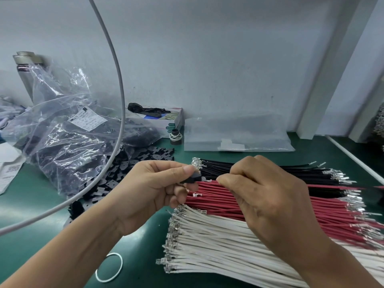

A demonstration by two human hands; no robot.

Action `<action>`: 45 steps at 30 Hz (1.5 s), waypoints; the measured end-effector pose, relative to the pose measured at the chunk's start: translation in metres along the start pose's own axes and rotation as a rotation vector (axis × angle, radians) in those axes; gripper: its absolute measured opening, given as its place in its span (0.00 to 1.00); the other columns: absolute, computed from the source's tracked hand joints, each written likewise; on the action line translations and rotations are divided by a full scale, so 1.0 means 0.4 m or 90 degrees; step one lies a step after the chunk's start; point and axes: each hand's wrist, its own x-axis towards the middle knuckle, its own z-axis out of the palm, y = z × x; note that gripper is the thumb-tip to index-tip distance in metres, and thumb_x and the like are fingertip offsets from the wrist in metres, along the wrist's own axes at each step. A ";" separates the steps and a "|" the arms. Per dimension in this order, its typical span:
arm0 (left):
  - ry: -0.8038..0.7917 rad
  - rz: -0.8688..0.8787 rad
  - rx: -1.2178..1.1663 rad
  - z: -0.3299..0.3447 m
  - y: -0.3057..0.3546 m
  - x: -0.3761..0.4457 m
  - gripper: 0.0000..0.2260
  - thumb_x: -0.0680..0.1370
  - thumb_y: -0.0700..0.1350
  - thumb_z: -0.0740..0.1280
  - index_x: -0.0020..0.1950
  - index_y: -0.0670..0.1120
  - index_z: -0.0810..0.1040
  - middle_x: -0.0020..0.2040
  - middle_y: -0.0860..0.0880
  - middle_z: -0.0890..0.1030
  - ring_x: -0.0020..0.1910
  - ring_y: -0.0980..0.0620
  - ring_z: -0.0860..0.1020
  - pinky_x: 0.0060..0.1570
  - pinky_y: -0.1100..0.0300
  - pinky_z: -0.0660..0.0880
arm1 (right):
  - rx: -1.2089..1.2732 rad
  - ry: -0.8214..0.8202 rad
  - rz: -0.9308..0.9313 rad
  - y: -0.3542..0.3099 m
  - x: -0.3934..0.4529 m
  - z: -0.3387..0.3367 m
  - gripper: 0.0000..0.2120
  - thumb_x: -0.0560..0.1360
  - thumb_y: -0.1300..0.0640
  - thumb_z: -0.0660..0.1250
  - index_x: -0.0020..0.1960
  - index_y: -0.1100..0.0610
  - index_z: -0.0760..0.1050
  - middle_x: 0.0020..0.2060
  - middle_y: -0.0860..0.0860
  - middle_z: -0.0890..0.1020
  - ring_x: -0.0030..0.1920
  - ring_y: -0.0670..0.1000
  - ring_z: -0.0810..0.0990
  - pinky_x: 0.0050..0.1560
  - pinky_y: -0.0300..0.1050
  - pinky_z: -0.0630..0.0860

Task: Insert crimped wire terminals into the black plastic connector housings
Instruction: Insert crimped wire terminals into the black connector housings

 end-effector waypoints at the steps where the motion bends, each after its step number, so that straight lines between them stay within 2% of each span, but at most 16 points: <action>1: -0.003 -0.006 0.002 0.000 0.001 0.000 0.12 0.70 0.44 0.80 0.49 0.38 0.87 0.36 0.42 0.84 0.27 0.53 0.77 0.26 0.65 0.73 | -0.003 0.004 -0.004 0.000 0.000 0.000 0.06 0.74 0.67 0.72 0.49 0.59 0.84 0.39 0.51 0.79 0.36 0.53 0.75 0.27 0.48 0.73; 4: 0.001 -0.018 0.005 0.000 0.000 -0.001 0.13 0.70 0.45 0.81 0.49 0.38 0.87 0.38 0.41 0.84 0.27 0.53 0.77 0.26 0.65 0.73 | -0.003 0.005 0.007 -0.006 0.001 0.006 0.07 0.73 0.68 0.74 0.49 0.59 0.84 0.40 0.51 0.79 0.37 0.53 0.76 0.28 0.50 0.74; 6: 0.002 -0.023 -0.006 0.003 -0.003 -0.001 0.14 0.70 0.47 0.77 0.49 0.39 0.87 0.38 0.41 0.84 0.27 0.53 0.77 0.26 0.65 0.73 | 0.034 -0.004 0.036 -0.017 -0.001 0.013 0.06 0.74 0.67 0.74 0.48 0.58 0.83 0.41 0.50 0.80 0.38 0.53 0.78 0.31 0.50 0.76; 8: -0.006 -0.026 -0.016 0.010 -0.008 -0.002 0.13 0.71 0.48 0.76 0.49 0.40 0.87 0.38 0.42 0.84 0.27 0.53 0.78 0.27 0.65 0.73 | 0.096 -0.012 0.075 -0.029 -0.002 0.018 0.03 0.78 0.61 0.70 0.48 0.57 0.83 0.41 0.47 0.79 0.39 0.50 0.78 0.34 0.49 0.77; 10: -0.010 -0.010 -0.015 0.019 -0.013 -0.003 0.13 0.71 0.48 0.75 0.50 0.40 0.87 0.37 0.43 0.84 0.28 0.53 0.79 0.27 0.65 0.74 | 0.161 -0.023 0.145 -0.040 0.000 0.021 0.07 0.80 0.54 0.66 0.48 0.54 0.82 0.41 0.44 0.78 0.40 0.46 0.77 0.37 0.47 0.77; 13: 0.033 0.110 0.113 0.027 -0.018 -0.002 0.15 0.69 0.50 0.77 0.52 0.44 0.88 0.41 0.42 0.87 0.32 0.50 0.82 0.31 0.63 0.78 | 0.206 -0.038 0.221 -0.041 0.000 0.023 0.07 0.80 0.52 0.65 0.49 0.50 0.81 0.41 0.41 0.77 0.42 0.44 0.78 0.40 0.47 0.77; 15: 0.051 0.208 0.195 0.026 -0.022 -0.003 0.16 0.67 0.46 0.79 0.54 0.45 0.88 0.45 0.41 0.88 0.36 0.49 0.84 0.36 0.63 0.80 | 0.209 -0.043 0.232 -0.036 -0.002 0.024 0.05 0.81 0.54 0.67 0.49 0.50 0.81 0.41 0.41 0.78 0.43 0.44 0.78 0.41 0.47 0.77; 19: 0.062 0.251 0.260 0.017 -0.031 0.001 0.13 0.65 0.41 0.79 0.49 0.46 0.88 0.40 0.41 0.87 0.34 0.47 0.85 0.41 0.57 0.84 | 0.165 -0.052 0.197 -0.029 -0.002 0.015 0.06 0.81 0.54 0.67 0.49 0.52 0.82 0.41 0.43 0.78 0.41 0.45 0.78 0.40 0.47 0.77; 22: 0.050 0.260 0.266 0.019 -0.036 0.004 0.10 0.67 0.41 0.78 0.48 0.45 0.88 0.39 0.42 0.87 0.32 0.47 0.83 0.38 0.57 0.83 | 0.058 -0.043 0.159 -0.022 0.002 0.004 0.07 0.79 0.52 0.66 0.47 0.51 0.82 0.41 0.43 0.78 0.40 0.46 0.77 0.35 0.45 0.76; 25: 0.053 0.255 0.244 0.022 -0.037 0.004 0.09 0.68 0.43 0.78 0.48 0.46 0.89 0.38 0.43 0.87 0.30 0.49 0.82 0.33 0.63 0.78 | 0.005 -0.032 0.136 -0.021 0.007 0.002 0.07 0.79 0.52 0.66 0.47 0.52 0.82 0.40 0.44 0.78 0.40 0.48 0.77 0.33 0.45 0.75; 30: 0.045 0.249 0.225 0.025 -0.041 0.005 0.09 0.68 0.42 0.77 0.48 0.43 0.88 0.38 0.42 0.87 0.30 0.49 0.82 0.33 0.62 0.79 | 0.115 -0.032 0.171 -0.032 0.000 0.021 0.07 0.79 0.54 0.65 0.45 0.54 0.80 0.40 0.44 0.76 0.39 0.47 0.76 0.38 0.46 0.76; 35: 0.024 0.257 0.225 0.027 -0.047 0.003 0.08 0.70 0.40 0.76 0.48 0.42 0.88 0.38 0.42 0.87 0.30 0.49 0.83 0.33 0.63 0.79 | 0.149 -0.033 0.173 -0.042 0.002 0.025 0.06 0.79 0.55 0.65 0.45 0.55 0.79 0.39 0.45 0.76 0.39 0.48 0.75 0.38 0.48 0.75; 38: 0.012 0.271 0.252 0.023 -0.045 0.006 0.08 0.71 0.40 0.76 0.49 0.44 0.88 0.38 0.42 0.87 0.31 0.47 0.83 0.37 0.56 0.83 | 0.129 -0.047 0.156 -0.031 0.001 0.018 0.07 0.79 0.54 0.66 0.45 0.54 0.80 0.39 0.44 0.77 0.39 0.46 0.76 0.37 0.45 0.75; 41: 0.049 0.293 0.233 0.023 -0.049 0.011 0.08 0.70 0.42 0.78 0.49 0.45 0.88 0.39 0.42 0.87 0.33 0.46 0.83 0.39 0.53 0.83 | 0.007 -0.025 0.127 -0.018 0.017 -0.006 0.07 0.78 0.52 0.67 0.45 0.52 0.82 0.39 0.43 0.79 0.39 0.46 0.76 0.35 0.41 0.73; 43: 0.098 0.309 0.194 0.030 -0.058 0.015 0.07 0.70 0.44 0.77 0.47 0.44 0.88 0.39 0.43 0.86 0.34 0.49 0.83 0.38 0.60 0.81 | -0.033 -0.004 0.106 -0.020 0.026 -0.024 0.05 0.77 0.53 0.69 0.46 0.53 0.83 0.40 0.45 0.79 0.42 0.49 0.75 0.39 0.42 0.71; 45: 0.169 0.314 0.162 0.036 -0.071 0.020 0.06 0.71 0.45 0.75 0.46 0.45 0.87 0.40 0.44 0.87 0.37 0.52 0.83 0.39 0.65 0.78 | 0.030 -0.042 0.100 -0.030 0.027 -0.039 0.02 0.75 0.51 0.71 0.44 0.49 0.81 0.41 0.43 0.76 0.42 0.46 0.74 0.40 0.43 0.72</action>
